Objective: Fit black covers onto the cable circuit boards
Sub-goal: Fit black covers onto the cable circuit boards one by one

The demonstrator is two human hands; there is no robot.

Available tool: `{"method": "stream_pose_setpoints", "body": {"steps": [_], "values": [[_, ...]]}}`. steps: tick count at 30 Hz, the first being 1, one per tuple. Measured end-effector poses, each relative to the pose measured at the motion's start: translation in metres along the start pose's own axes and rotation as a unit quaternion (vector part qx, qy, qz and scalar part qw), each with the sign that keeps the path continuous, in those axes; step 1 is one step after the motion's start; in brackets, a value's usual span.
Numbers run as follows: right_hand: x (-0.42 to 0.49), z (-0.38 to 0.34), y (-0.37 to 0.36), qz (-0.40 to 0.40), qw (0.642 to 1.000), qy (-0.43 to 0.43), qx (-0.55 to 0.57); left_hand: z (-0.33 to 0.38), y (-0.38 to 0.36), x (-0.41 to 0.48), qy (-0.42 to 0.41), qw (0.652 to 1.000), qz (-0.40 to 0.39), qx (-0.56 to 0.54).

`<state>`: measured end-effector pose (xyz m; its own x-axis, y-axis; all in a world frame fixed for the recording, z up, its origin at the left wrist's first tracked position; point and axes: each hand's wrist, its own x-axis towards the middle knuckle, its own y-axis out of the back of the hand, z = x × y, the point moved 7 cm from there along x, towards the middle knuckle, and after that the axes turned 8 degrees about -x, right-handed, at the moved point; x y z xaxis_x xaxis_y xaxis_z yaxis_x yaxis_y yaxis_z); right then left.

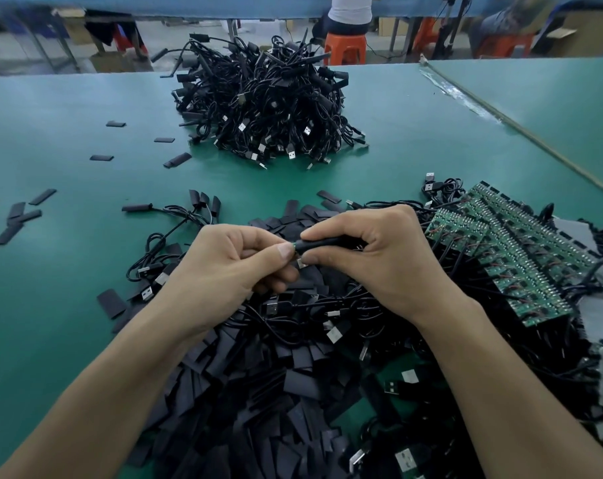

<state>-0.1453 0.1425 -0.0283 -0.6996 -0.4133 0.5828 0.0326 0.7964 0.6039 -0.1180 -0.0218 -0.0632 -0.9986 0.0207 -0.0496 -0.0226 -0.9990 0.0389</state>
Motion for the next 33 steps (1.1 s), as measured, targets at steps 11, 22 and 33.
{"method": "stream_pose_setpoints", "body": {"steps": [11,22,33], "values": [[0.000,0.002,-0.004,-0.006,0.999,-0.011,0.034,-0.003,-0.002,-0.001,0.020,0.999,-0.029,-0.037],[0.001,0.012,0.003,0.053,0.990,-0.124,0.050,-0.001,0.003,0.000,0.001,0.998,0.037,-0.042],[0.001,0.012,0.000,0.076,0.977,-0.158,0.125,-0.001,0.006,0.001,-0.014,0.994,0.073,-0.079]]}}
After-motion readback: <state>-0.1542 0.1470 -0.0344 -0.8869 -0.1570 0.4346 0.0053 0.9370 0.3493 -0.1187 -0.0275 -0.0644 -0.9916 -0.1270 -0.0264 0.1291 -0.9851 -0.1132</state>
